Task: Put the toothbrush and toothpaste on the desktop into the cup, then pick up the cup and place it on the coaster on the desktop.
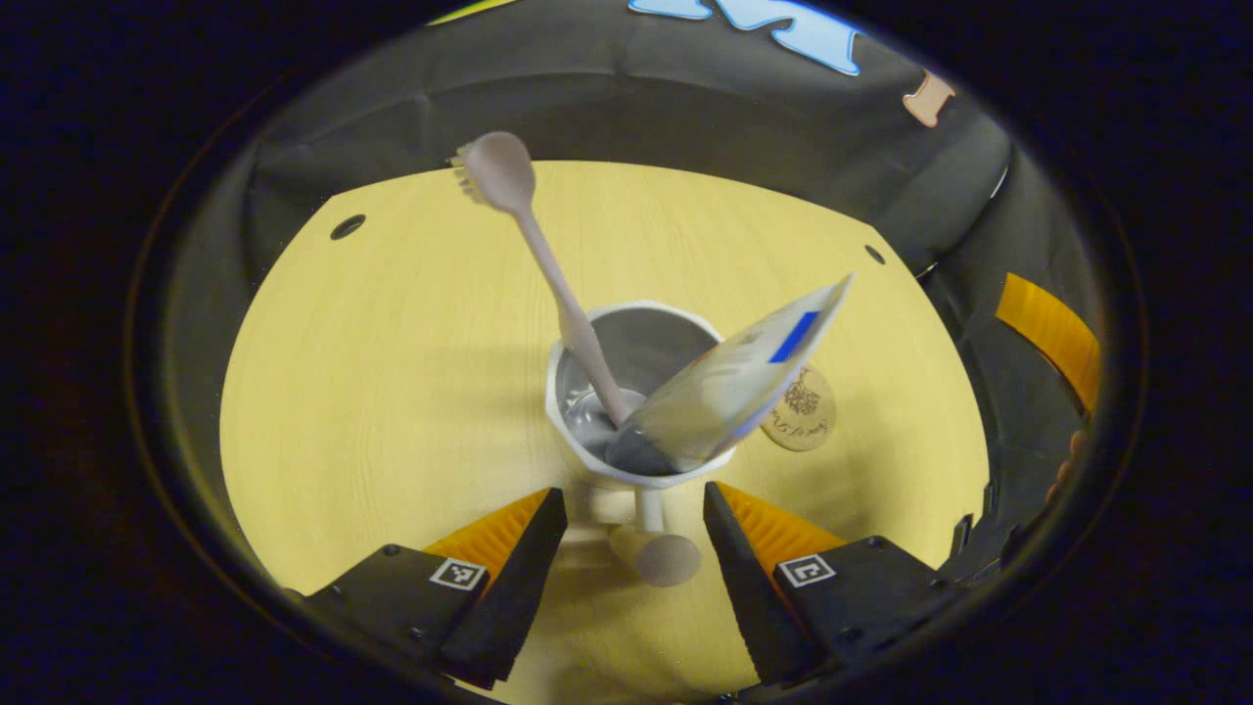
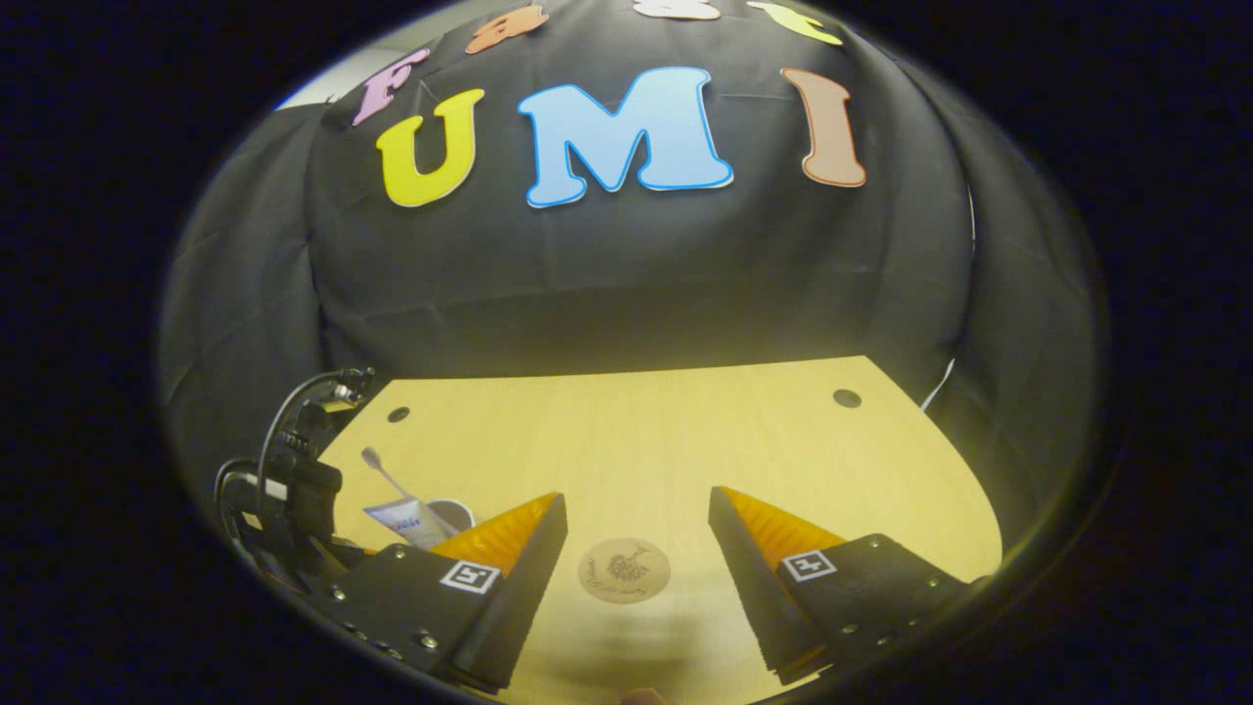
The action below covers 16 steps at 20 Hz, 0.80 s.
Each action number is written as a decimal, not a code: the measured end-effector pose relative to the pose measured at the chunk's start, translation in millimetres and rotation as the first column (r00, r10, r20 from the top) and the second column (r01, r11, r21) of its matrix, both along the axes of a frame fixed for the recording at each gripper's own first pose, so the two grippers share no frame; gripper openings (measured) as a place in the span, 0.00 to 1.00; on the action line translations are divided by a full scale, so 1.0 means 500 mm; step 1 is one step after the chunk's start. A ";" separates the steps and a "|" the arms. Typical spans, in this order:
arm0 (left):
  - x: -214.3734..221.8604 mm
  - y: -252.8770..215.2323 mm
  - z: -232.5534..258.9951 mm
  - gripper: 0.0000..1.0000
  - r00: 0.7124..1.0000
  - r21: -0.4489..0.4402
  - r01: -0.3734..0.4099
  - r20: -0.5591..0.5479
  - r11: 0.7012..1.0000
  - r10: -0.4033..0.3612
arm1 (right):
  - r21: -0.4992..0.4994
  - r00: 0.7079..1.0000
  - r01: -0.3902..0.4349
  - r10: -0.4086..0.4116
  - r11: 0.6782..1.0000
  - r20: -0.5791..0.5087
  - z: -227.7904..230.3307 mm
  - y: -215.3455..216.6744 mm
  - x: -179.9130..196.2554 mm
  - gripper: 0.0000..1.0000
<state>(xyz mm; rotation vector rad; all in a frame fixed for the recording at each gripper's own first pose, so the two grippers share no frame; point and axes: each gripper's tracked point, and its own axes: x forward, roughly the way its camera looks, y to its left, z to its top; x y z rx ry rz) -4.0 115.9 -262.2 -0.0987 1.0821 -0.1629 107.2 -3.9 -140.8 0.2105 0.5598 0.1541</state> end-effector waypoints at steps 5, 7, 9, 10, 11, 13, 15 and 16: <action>0.004 0.010 -0.025 0.86 0.998 0.042 0.004 -0.056 0.999 -0.002 | -0.001 1.000 -0.001 0.001 1.000 -0.002 -0.009 -0.011 0.000 0.89; 0.008 0.002 -0.033 0.72 0.998 0.043 0.002 -0.061 0.999 0.001 | -0.012 1.000 -0.009 0.009 1.000 -0.005 -0.014 -0.014 -0.004 0.89; 0.007 -0.006 -0.038 0.74 0.998 0.047 -0.002 -0.067 0.999 0.005 | -0.016 1.000 -0.016 0.015 1.000 -0.011 -0.020 -0.018 -0.008 0.89; 0.006 -0.008 -0.037 0.60 0.998 0.054 -0.004 -0.068 0.999 0.008 | -0.017 1.000 -0.018 0.018 1.000 -0.015 -0.023 -0.020 -0.007 0.89; 0.010 -0.012 -0.039 0.56 0.998 0.061 -0.003 -0.065 0.998 0.007 | -0.020 1.000 -0.020 0.020 1.000 -0.016 -0.026 -0.024 -0.009 0.89; 0.008 -0.012 -0.039 0.47 0.998 0.083 0.002 -0.063 0.997 0.004 | -0.021 1.000 -0.023 0.023 1.000 -0.015 -0.027 -0.028 -0.010 0.89; 0.003 -0.007 -0.042 0.39 0.999 0.115 -0.001 -0.054 0.993 0.007 | -0.019 1.000 -0.025 0.025 0.999 -0.011 -0.027 -0.033 -0.009 0.89; 0.003 -0.009 -0.043 0.38 0.999 0.130 0.008 -0.054 0.992 -0.001 | -0.020 1.000 -0.027 0.027 0.999 -0.011 -0.028 -0.036 -0.009 0.89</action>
